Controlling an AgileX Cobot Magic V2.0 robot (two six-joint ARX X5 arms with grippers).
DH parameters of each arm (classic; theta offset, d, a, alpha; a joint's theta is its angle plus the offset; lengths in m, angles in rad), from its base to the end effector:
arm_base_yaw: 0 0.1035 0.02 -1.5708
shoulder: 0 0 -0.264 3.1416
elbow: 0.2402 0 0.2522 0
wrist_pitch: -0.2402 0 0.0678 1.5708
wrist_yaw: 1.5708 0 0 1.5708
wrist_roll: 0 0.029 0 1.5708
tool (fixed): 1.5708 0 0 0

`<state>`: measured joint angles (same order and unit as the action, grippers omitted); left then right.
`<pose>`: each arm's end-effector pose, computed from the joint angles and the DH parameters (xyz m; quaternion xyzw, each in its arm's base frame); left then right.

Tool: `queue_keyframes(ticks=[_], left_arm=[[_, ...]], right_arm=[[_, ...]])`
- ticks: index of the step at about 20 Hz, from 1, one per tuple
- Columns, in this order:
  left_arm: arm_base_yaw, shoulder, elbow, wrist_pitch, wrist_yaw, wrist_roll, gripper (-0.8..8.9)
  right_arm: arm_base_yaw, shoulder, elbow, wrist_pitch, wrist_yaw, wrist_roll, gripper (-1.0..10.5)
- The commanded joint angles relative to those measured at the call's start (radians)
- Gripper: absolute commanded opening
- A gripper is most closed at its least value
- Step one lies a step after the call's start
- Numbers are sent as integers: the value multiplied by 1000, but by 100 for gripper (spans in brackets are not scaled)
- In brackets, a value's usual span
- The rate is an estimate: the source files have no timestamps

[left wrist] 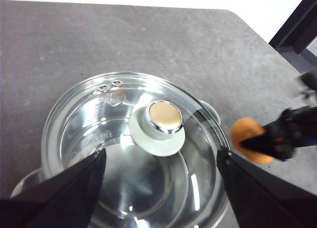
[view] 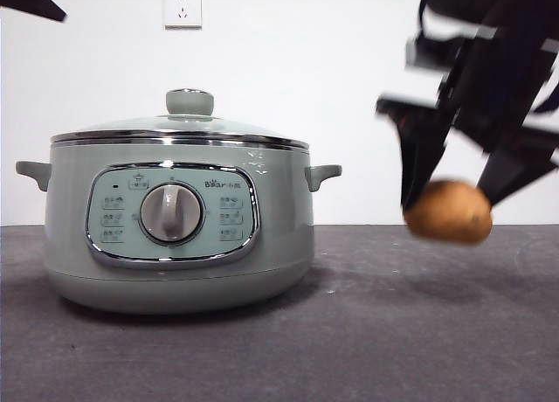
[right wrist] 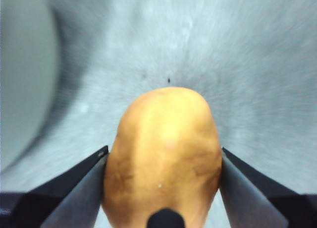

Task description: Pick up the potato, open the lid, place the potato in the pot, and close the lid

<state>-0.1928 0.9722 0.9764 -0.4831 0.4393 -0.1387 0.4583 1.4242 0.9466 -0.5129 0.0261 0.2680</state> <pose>0.1934 -0.0503 0.3393 -0.0931 0.2557 -0.2849 0.9191 0.2511 0.1230 0.2244 0.0019 0.4824 0.1253 0.8669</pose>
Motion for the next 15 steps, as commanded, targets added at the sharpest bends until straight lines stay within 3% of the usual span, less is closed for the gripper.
queue_keyframes(ticks=[1, 8, 15], left_arm=[[-38, 45, 6, 72, -45, 9, 377], [-222, 278, 102, 177, -249, 49, 376], [-273, 454, 141, 171, -317, 66, 372]], right_arm=[[1, -85, 2, -38, 2, -15, -12], [1, -237, 2, -113, 6, -15, -12], [0, -240, 2, -126, 7, -15, -12]])
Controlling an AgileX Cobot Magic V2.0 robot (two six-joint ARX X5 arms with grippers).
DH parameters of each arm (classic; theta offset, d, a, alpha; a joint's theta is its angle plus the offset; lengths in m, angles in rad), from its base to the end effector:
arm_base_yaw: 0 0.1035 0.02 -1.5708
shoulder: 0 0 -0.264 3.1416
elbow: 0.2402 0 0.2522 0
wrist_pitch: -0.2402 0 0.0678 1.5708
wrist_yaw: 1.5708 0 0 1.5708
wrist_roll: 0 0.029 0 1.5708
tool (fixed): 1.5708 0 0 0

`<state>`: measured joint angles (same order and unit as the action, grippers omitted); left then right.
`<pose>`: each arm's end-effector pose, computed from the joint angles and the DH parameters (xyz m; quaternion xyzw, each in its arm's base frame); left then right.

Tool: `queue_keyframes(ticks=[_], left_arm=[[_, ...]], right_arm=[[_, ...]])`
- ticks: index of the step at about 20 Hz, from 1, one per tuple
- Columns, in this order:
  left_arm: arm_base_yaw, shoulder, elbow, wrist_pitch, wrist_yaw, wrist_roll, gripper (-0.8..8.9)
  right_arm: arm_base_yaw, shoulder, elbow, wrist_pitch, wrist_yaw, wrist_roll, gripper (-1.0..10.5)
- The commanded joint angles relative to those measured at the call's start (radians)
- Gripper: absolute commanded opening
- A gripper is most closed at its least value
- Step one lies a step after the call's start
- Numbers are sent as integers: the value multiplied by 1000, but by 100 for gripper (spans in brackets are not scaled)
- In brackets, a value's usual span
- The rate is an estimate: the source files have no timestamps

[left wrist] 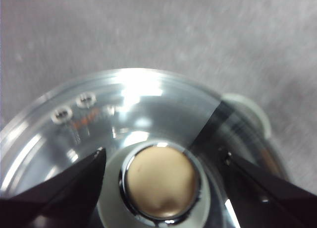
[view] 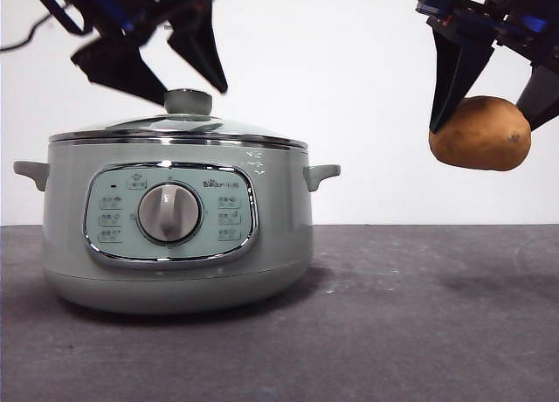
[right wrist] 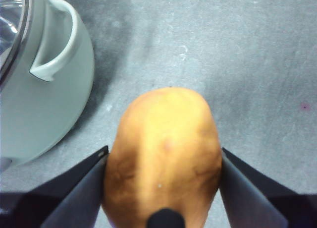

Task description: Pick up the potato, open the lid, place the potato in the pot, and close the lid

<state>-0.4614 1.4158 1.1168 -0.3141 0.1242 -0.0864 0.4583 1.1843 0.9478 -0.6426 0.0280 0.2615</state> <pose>0.2760 -0.1412 0.2939 0.0112 0.3091 -0.2621 0.9141 0.2106 0.1030 0.2744 0.0137 0.4347 0.1377 0.8899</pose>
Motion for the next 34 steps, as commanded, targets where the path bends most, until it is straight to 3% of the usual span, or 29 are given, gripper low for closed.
queue_keyframes(ticks=[1, 4, 5, 13, 17, 22, 30, 34], left_arm=[[-5, 14, 0, 0, -16, 13, 350], [-4, 14, 0, -3, -18, 14, 31], [-4, 14, 0, -9, -18, 14, -14], [-4, -26, 22, 22, -20, 39, -9], [-4, -138, 72, 22, -47, 39, -9], [-4, -343, 116, -7, -81, 39, -9], [-4, -629, 117, -197, -258, 65, -9], [-4, -708, 117, -255, -263, 64, -9]], right_arm=[[0, 0, 0, 4, 5, -9, -12], [0, 0, 0, 5, 5, -9, -12], [0, 0, 0, 5, 5, -9, -12], [1, 0, 17, 39, -4, -9, -12], [18, 0, 104, 45, -11, -57, -12], [112, 40, 257, 96, -75, -89, -12], [262, 396, 588, 64, -82, -182, -12], [272, 627, 770, 8, -82, -228, -12]])
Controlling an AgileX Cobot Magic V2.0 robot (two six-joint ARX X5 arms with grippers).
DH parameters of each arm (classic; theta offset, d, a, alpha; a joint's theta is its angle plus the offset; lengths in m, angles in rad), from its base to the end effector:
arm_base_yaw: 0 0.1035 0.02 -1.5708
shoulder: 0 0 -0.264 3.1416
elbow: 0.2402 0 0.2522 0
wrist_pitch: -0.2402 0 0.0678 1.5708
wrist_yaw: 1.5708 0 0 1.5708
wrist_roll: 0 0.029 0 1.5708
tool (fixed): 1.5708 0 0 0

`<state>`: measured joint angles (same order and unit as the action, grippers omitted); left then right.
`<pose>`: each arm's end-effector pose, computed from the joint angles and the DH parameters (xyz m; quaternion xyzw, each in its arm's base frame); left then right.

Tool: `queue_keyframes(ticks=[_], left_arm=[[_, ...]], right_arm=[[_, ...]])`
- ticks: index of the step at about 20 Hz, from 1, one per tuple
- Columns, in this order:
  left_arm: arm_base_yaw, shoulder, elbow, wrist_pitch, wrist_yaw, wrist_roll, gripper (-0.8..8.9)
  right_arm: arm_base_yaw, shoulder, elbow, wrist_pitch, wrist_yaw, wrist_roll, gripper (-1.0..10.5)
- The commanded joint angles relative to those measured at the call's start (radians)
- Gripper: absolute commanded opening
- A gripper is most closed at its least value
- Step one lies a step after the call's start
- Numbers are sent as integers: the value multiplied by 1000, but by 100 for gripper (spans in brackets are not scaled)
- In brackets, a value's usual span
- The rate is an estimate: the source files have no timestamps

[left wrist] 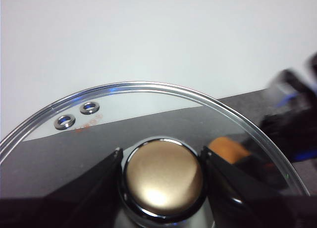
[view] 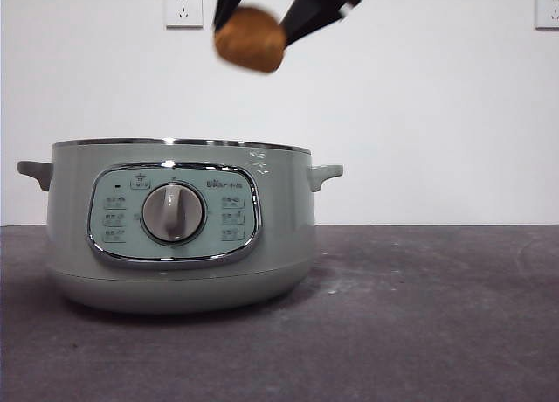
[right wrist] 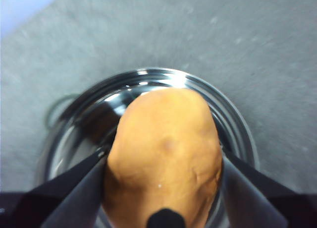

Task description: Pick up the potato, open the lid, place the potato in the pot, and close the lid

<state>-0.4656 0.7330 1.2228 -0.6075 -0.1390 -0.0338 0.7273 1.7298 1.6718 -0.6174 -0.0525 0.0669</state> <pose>0.0979 -0.0447 0.4370 0.0009 0.0589 -0.1613 0.9851 0.2868 0.2573 0.3494 -0.0804 0.3245 0.3480 0.8759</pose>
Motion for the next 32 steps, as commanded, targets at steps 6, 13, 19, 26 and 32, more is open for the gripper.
queue_keyframes(ticks=[6, 13, 19, 26, 32], left_arm=[[0, -44, 11, -14, 1, 12, -9], [0, -44, 11, -24, 1, 12, -9], [0, -43, 11, -61, 1, 12, -9], [0, -43, 11, -98, 1, 12, -9], [0, 29, 11, -75, 1, 13, -9]], right_arm=[[3, 310, 160, -35, -30, -84, -12], [42, 396, 161, -51, -52, -116, -12], [64, 422, 161, -72, -46, -148, 152], [63, 407, 162, -82, -43, -105, 479], [42, 178, 162, -304, 166, -105, 473]])
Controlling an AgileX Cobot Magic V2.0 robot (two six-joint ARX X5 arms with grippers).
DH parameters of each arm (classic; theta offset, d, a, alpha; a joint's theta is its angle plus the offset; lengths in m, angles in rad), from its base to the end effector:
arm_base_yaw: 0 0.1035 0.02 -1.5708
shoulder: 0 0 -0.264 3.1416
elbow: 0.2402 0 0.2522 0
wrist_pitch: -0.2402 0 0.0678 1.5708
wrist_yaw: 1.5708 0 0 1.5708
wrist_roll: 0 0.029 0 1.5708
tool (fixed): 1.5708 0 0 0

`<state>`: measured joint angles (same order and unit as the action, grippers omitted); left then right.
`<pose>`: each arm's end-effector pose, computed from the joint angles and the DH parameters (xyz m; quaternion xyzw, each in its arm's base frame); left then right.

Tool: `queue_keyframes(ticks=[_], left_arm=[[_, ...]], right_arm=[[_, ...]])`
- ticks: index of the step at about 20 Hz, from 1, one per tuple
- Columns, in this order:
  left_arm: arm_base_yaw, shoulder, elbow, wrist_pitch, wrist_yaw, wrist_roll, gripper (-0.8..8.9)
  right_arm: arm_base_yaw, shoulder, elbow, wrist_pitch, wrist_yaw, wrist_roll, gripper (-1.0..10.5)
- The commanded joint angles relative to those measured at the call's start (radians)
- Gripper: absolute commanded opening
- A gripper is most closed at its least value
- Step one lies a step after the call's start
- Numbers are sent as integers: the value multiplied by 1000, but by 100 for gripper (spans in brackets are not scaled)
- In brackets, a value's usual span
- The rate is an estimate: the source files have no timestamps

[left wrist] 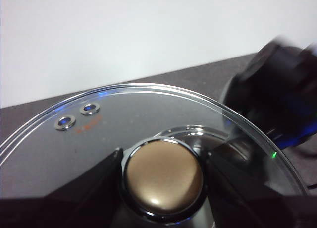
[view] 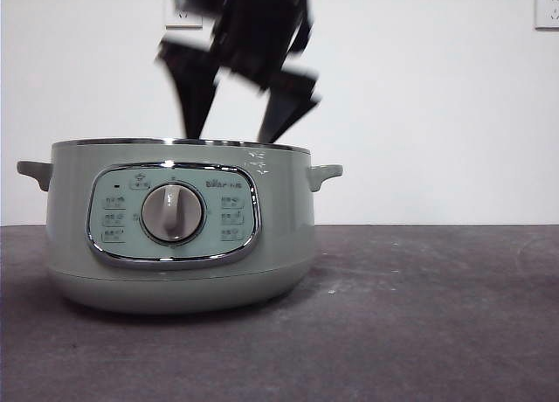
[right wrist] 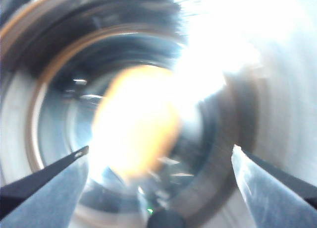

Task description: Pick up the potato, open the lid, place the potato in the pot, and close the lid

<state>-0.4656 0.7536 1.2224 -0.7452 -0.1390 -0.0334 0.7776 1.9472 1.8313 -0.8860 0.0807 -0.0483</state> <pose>0.1017 -0.0466 0.4220 0.0247 0.1342 -0.1588 0.9778 0.3005 0.2926 0.2988 -0.2197 0.4293 0.3099 0.8194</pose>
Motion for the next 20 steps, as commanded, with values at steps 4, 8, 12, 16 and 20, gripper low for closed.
queue_keyframes(ticks=[4, 8, 12, 16, 20], left_arm=[[0, 166, 11, 150, 13, 12, -9], [0, 320, 11, 232, 40, 12, -9], [-5, 454, 11, 314, 95, 8, -9], [-24, 561, 11, 368, 95, 8, -9], [-47, 633, 11, 394, 95, 7, -9]], right_arm=[[-59, -255, 3, -163, 57, 14, 472], [-98, -416, 3, -201, 58, 43, 472], [-123, -520, 3, -213, 58, 55, 472], [-143, -570, 3, -224, 58, 55, 472], [-144, -577, 3, -229, 59, 55, 472]])
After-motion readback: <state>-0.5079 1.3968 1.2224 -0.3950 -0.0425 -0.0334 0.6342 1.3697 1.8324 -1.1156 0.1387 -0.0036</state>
